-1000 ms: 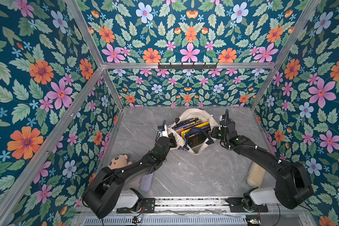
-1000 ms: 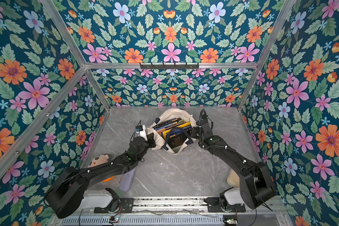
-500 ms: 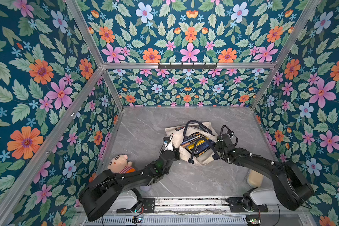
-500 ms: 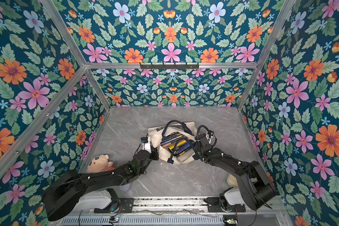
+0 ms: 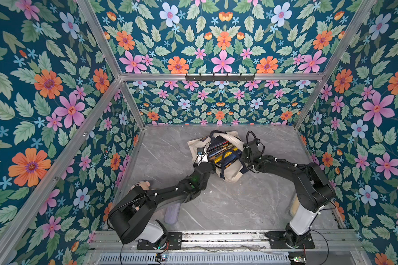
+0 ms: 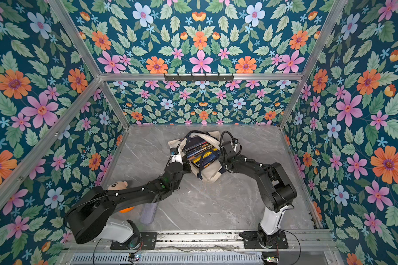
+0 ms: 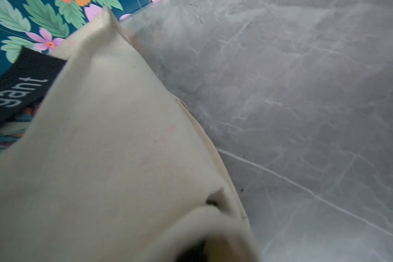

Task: Take out the books from the canvas bag
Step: Adjust the canvas bag at the center of the board.

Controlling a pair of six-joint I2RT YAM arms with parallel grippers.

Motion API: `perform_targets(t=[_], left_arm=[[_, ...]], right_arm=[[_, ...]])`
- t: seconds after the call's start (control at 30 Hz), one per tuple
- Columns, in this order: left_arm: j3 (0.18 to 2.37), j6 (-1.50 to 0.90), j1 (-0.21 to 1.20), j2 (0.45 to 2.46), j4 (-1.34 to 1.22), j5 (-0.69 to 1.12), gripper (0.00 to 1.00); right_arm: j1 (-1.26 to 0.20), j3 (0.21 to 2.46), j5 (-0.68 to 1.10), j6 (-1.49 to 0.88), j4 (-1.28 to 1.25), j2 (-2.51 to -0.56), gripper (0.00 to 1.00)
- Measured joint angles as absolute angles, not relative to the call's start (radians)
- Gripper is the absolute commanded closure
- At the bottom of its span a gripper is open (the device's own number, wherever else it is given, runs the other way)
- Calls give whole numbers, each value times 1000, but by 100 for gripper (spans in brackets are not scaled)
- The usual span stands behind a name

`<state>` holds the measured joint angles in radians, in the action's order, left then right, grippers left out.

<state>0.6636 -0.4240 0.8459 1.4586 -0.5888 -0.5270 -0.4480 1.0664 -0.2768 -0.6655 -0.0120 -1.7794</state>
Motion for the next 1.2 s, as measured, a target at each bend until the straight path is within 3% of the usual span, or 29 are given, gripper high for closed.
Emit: perform_targets(t=[0.2,0.37,0.5,0.87,1.03,1.2], left_arm=[[627,-417,773,1475,-647,-391,100],[612,-417,752,1489,-683,-316,100],[591,-426,753,1474,-695,-283,100],[531,-501,751,1410,-726,-216,100],[508,-522,751,1399,-739,-202,100],[506,-543,751,1401,-748,-190,100]], right_arm=[[-425,1111,-196,-595,36,-1775,100],[-422,1128,-138,-575,132,-1705,48],[-426,1090,-99,-569,184,-1583,33],[-484,981,-1,-547,343,-1264,31],[-607,962,99,-582,342,-1272,31],[-649,974,173,-641,279,-1402,39]])
